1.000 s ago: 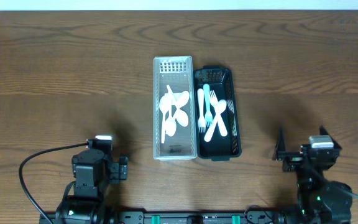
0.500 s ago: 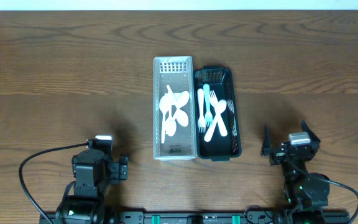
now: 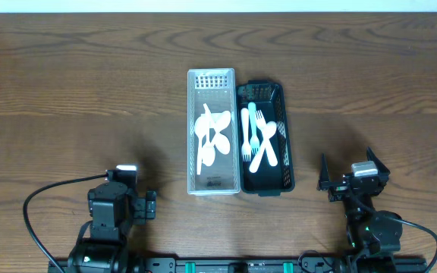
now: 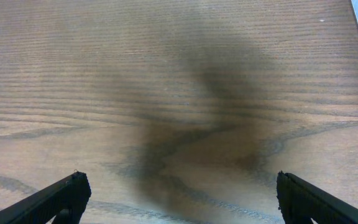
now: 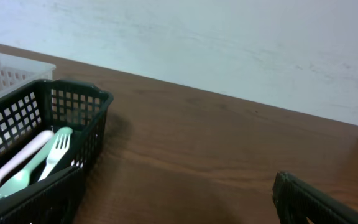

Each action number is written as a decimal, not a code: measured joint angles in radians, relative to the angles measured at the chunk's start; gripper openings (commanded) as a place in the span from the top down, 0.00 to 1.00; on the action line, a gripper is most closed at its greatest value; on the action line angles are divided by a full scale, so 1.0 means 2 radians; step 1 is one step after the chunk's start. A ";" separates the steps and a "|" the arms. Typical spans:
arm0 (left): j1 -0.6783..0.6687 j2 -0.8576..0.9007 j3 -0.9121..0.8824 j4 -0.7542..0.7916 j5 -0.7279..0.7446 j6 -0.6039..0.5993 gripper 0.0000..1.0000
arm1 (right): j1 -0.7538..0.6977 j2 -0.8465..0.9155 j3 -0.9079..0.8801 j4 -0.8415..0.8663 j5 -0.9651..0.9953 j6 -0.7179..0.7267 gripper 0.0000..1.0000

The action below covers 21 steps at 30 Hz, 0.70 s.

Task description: Pack container

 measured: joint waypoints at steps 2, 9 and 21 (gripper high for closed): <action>0.000 0.000 0.000 0.000 0.000 0.000 0.02 | 0.000 0.000 0.000 0.000 0.000 0.000 0.01; 0.000 0.000 0.000 0.000 0.000 0.000 0.02 | 0.000 0.000 0.000 0.000 0.000 0.001 0.01; 0.002 -0.085 0.000 -0.039 0.000 0.000 0.02 | 0.000 0.000 0.000 0.000 -0.001 0.001 0.01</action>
